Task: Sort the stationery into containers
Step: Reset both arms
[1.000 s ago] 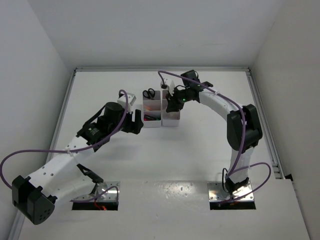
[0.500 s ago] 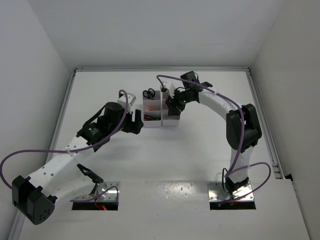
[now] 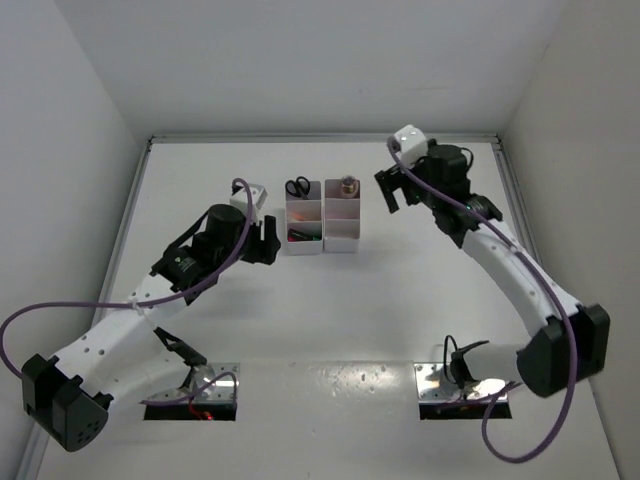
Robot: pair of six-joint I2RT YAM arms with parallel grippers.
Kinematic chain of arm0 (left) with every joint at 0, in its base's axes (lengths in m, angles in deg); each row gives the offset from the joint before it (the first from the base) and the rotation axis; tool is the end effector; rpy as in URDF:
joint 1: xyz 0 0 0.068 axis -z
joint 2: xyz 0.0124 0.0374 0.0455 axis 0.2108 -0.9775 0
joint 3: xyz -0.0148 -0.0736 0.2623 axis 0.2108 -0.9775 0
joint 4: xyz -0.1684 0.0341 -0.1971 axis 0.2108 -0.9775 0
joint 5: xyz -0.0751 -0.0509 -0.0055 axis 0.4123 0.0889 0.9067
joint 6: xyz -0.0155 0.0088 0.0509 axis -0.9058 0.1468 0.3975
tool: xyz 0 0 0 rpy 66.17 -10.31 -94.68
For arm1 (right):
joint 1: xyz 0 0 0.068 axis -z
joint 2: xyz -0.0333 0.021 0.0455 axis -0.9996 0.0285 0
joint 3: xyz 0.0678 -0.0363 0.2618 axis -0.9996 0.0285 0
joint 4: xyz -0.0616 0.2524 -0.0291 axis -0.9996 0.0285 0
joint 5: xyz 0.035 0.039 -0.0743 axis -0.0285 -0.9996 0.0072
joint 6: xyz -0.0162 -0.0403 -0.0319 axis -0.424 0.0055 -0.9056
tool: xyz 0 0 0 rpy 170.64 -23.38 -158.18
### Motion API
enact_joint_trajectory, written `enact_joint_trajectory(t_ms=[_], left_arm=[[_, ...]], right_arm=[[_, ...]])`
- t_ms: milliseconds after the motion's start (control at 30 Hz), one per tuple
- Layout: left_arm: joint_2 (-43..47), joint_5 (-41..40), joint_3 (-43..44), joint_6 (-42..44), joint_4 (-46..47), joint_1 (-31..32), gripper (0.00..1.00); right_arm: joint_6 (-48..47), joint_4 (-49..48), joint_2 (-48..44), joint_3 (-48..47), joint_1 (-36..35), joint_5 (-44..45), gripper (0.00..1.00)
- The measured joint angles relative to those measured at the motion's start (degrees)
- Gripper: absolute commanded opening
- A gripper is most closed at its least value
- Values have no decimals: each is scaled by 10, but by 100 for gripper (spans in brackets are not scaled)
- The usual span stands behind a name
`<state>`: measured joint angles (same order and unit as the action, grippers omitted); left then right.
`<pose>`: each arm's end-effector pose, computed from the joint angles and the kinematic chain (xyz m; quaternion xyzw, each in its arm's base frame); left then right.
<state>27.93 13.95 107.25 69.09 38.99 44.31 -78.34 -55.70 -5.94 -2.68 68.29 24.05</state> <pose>0.1841 -0.1115 0.3040 0.0792 0.8651 -0.1728 0.4642 0.2902 0.1067 0.3309 -0.2243 0.8183 0.0544 0.5265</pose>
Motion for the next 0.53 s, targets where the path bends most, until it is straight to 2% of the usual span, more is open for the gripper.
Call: enact_joint_trajectory(t_ms=[100,267,367,533], left_arm=[[3,-26,0,-12,2,0,100],[-2,-65,0,-19,1,0,100],[-9,-89,0,-24,1,0,100],[-13,-122,-4,-28,-1,0,100]], right_arm=[[27,-26,-70,44,24,114,100],[66,-22,-141,118,36,256,100],[89,-3,-167,176,36,294,100],[107,21,-231,280,38,300,100]])
